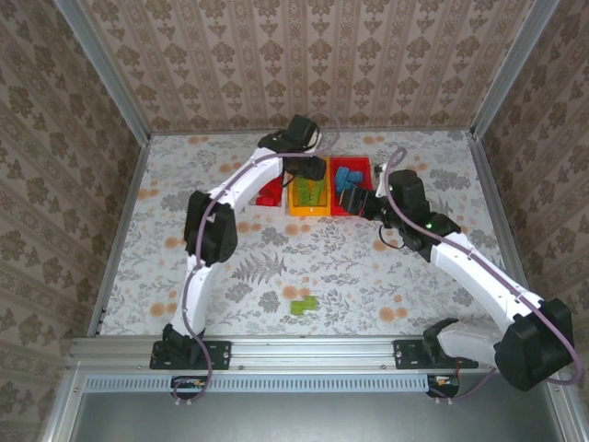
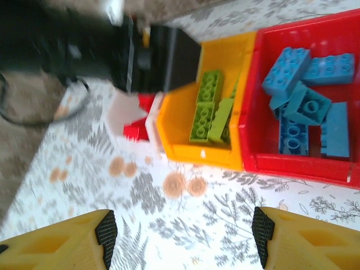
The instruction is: Sort the legos into containers by color
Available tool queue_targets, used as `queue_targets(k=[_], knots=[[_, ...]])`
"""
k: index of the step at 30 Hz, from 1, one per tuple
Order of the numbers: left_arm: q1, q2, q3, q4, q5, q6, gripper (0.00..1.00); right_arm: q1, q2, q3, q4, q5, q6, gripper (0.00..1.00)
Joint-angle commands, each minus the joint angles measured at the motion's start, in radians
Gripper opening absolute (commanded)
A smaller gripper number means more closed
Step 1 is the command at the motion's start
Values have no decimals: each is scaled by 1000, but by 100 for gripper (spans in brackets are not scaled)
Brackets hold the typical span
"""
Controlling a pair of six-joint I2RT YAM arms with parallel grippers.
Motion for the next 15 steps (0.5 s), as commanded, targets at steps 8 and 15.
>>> queue_targets(k=[8,15], knots=[[24,-691,-721,248,86,-184,61,407,-114,-164,-233,-11,-524,71],[46,-1148,-1086,96,288,-163,67,534,71,-110,-231,25,-668,77]])
